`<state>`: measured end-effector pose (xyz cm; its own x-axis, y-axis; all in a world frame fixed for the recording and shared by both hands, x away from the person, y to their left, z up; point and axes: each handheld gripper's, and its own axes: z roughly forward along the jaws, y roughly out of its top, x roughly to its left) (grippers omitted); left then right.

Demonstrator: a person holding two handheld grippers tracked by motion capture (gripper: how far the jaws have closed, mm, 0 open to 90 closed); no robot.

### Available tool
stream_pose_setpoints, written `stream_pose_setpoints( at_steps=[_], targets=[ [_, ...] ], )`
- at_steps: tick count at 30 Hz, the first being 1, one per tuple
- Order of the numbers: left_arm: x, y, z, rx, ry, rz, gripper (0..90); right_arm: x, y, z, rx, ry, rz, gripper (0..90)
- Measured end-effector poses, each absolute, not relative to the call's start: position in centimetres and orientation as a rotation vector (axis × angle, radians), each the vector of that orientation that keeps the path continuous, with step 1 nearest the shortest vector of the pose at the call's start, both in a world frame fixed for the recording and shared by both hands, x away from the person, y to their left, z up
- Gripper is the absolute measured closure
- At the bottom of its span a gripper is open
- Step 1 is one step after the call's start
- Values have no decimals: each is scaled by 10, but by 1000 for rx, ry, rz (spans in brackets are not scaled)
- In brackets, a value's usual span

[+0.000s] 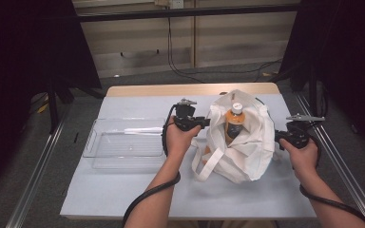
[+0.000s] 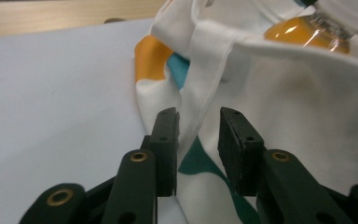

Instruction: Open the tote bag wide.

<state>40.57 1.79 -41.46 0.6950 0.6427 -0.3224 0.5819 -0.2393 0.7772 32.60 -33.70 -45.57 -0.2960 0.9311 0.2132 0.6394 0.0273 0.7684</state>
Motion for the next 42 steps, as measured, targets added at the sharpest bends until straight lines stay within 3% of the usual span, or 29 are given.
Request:
stream_pose_setpoints(
  at_steps=[6,23,29,34,38,42],
  targets=[
    [405,17,-420,1931,989,53,864,326,-336,-455,1607,1958,1159,794],
    [398,29,-451,1931,1088,1,877,325,-338,-460,1620,1961,1145,789],
    [400,29,-441,1926,1071,20,842,326,-343,-449,1615,1941,1151,720],
    [400,31,-437,1935,1082,37,739,325,-348,-438,1628,1934,1139,586],
    [400,34,-431,1923,1087,32,692,325,-353,-429,1629,1921,1139,530],
    [399,37,-423,1911,1095,37,634,325,-355,-420,1628,1925,1123,522]
  ],
)
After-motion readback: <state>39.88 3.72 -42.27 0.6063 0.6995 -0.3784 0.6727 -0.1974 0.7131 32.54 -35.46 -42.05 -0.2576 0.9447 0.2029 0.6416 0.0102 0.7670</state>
